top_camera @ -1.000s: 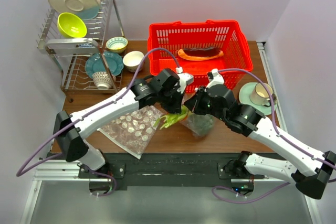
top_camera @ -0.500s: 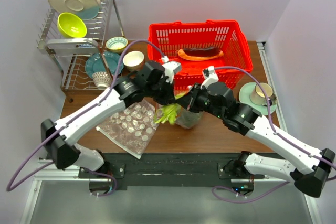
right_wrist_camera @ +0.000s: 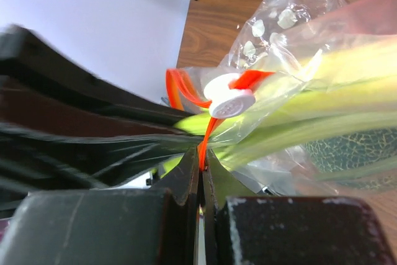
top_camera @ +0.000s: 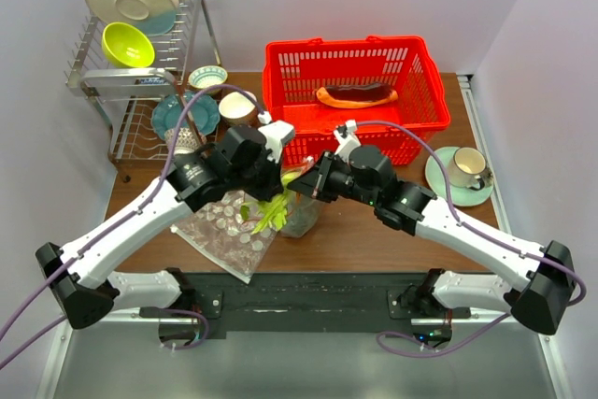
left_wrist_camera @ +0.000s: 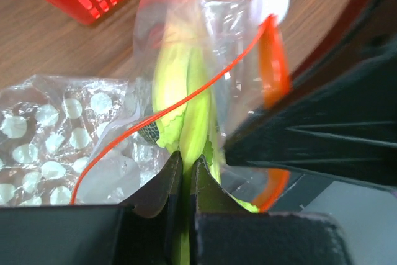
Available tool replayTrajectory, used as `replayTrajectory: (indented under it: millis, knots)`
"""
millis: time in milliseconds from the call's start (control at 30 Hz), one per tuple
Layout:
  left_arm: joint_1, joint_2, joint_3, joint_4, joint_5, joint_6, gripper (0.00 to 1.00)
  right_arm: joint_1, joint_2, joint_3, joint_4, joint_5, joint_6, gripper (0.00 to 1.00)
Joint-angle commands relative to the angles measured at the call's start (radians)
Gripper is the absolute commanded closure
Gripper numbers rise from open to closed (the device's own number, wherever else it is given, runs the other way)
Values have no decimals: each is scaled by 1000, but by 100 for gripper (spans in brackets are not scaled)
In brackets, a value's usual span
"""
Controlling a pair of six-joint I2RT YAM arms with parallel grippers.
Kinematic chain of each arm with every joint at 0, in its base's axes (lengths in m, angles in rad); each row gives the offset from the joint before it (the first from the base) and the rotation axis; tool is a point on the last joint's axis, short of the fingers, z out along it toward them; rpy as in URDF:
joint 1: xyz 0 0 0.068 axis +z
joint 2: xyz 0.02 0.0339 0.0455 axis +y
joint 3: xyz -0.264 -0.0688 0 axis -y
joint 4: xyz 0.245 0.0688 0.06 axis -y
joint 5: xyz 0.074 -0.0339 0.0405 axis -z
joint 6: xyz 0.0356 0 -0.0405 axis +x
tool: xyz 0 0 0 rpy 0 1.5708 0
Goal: Place the food in the zip-top bag and seal the zipper
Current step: Place the fake vegetable in the zipper food storage bag.
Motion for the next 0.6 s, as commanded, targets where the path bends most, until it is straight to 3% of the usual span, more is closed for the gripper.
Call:
replayTrajectory:
  millis: [0, 200, 567]
  knots:
    - [0, -39, -100, 262, -16, 6, 100, 2, -51, -3, 44, 5, 31, 100]
    - [0, -89, -223, 531, -94, 0, 100, 2, -48, -52, 87, -21, 91, 100]
    - [-18, -106, -491, 862, -94, -57, 100, -13, -59, -64, 136, -31, 123, 100]
